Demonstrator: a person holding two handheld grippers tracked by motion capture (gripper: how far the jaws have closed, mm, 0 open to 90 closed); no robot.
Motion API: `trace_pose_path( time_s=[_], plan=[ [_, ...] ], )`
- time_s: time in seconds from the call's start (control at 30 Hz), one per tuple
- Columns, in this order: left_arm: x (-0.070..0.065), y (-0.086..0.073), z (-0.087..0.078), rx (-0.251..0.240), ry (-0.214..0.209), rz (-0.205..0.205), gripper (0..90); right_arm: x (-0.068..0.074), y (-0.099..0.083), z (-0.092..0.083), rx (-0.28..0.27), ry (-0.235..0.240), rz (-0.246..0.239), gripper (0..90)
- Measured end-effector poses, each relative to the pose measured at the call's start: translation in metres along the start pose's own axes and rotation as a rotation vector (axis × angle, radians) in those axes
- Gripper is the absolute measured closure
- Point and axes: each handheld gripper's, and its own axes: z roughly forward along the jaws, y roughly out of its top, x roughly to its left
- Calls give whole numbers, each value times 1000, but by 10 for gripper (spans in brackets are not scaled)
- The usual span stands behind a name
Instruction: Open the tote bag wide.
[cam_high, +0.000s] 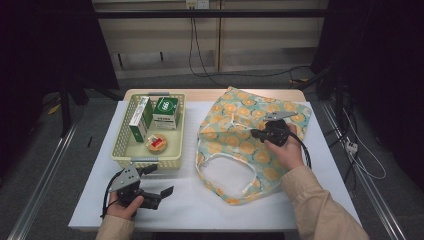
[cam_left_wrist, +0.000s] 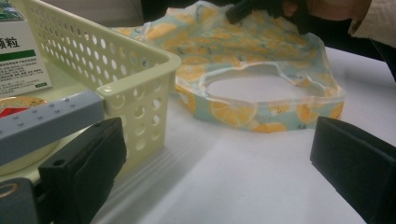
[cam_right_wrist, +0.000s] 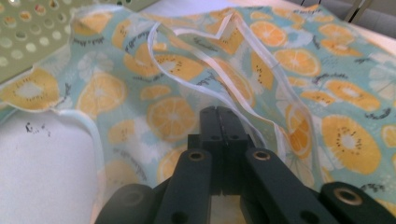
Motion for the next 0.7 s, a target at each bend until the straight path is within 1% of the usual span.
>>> trace_pose_path(
  time_s=[0.07, 0.17, 0.3, 0.4, 0.43, 0.47, 0.53, 0.6, 0.67, 0.7],
  plan=[
    [0, 0, 0, -1, -1, -5, 33, -2, 5, -4, -11, -5, 0, 900],
    [0, 1, -2, -3, 3, -3, 32, -4, 12, -7, -22, -4, 15, 900],
    [0, 2, -2, -5, 6, -1, 32, -5, 22, -12, -32, -14, 7, 900],
    [1, 3, -2, -4, 8, -5, 32, -7, 28, -16, -51, -22, 13, 900],
    [0, 4, -2, -8, 7, -13, 32, -8, 30, -18, -54, -24, 16, 900],
    [0, 5, -3, -4, 9, 5, 32, -9, 32, -19, -57, -25, 17, 900],
    [-2, 8, -3, -20, 2, -9, 31, -9, 36, -21, -62, -25, 23, 900],
    [-3, 10, -2, -26, 2, -5, 30, -10, 42, -24, -71, -24, 21, 900],
    [-2, 14, -4, -47, -7, -14, 29, -11, 49, -28, -83, -29, 13, 900],
    [-2, 16, -5, -56, -5, -17, 26, -12, 52, -30, -93, -26, 21, 900]
  ],
)
